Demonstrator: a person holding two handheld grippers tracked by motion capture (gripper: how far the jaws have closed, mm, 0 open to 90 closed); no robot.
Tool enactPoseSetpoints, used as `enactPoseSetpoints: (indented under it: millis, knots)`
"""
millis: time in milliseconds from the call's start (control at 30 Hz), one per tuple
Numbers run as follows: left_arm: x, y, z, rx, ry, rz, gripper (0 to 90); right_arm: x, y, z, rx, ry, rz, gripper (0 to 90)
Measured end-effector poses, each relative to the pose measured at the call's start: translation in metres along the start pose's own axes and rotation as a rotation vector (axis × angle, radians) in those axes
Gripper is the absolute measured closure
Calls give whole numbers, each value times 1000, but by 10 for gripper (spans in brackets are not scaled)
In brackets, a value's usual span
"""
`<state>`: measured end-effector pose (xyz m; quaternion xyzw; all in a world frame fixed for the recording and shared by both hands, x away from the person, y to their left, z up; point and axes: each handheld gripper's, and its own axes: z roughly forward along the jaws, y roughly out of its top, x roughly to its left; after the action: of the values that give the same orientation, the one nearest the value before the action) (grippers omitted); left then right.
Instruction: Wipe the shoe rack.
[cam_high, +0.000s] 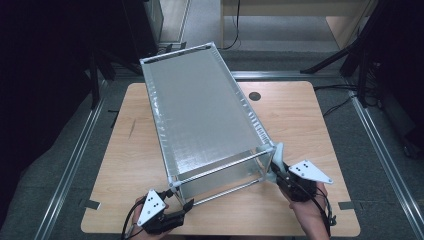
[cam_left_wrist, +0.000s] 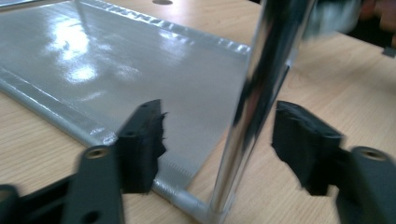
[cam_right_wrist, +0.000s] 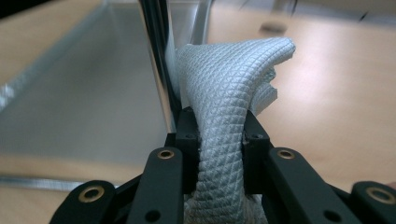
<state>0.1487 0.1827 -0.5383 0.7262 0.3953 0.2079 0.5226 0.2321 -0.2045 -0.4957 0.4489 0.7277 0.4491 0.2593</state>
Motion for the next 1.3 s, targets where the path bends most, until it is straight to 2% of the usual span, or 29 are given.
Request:
enactPoseSetpoints:
  millis: [100, 133, 200, 233, 300, 333, 400, 467, 567, 667, 733, 833, 933, 1033, 1100, 1133, 1167, 1200, 1267, 1300]
  knots:
    - [0, 1, -2, -20, 10, -1, 483, 0, -14, 8, 83, 28, -23, 752]
    - [-1, 1, -3, -20, 14, 5, 517, 1, -16, 9, 92, 24, -39, 752]
    - [-2, 1, -3, -22, 18, 12, 590, 4, -12, 6, 77, 6, -45, 753]
    - [-2, 0, -3, -24, 19, 15, 662, 6, -10, 4, 66, 2, -42, 753]
    - [-4, 0, -4, -29, 28, 36, 795, 11, -1, -6, -4, -15, -46, 755]
    - [-5, 0, -4, -27, 36, 44, 801, 15, 4, -12, -36, -26, -56, 758]
    - [-5, 0, -4, -26, 34, 31, 801, 24, 14, -23, -97, -56, -86, 761]
    - [-5, 0, -4, -23, 33, 32, 797, 33, 22, -34, -152, -53, -92, 766]
    - [-5, 0, -4, -23, 37, 31, 766, 40, 22, -34, -159, -63, -110, 773]
    - [-6, 1, -4, -22, 42, 35, 727, 45, 20, -33, -170, -81, -101, 780]
    - [-7, 1, -4, -24, 60, 33, 784, 49, 20, -34, -177, -119, -107, 780]
    - [-8, 1, -3, -21, 73, 40, 808, 56, 20, -38, -228, -176, -116, 780]
    - [-7, 1, -5, -24, 51, 41, 793, 57, 25, -46, -276, -198, -95, 780]
    - [1, 4, -13, -10, -34, 65, 665, 54, 26, -47, -258, -190, -92, 779]
    - [5, 6, -20, -6, -69, 99, 674, 51, 24, -44, -230, -176, -82, 778]
    - [8, 7, -23, -11, -71, 113, 704, 48, 22, -40, -202, -152, -69, 778]
    - [9, 8, -24, -12, -73, 115, 773, 45, 19, -37, -189, -138, -57, 778]
    - [10, 8, -24, -11, -80, 115, 799, 44, 17, -35, -179, -130, -49, 778]
    - [8, 7, -23, -15, -69, 130, 810, 41, 13, -30, -161, -96, -32, 778]
    - [6, 8, -22, -13, -60, 128, 811, 41, 12, -28, -157, -93, -29, 778]
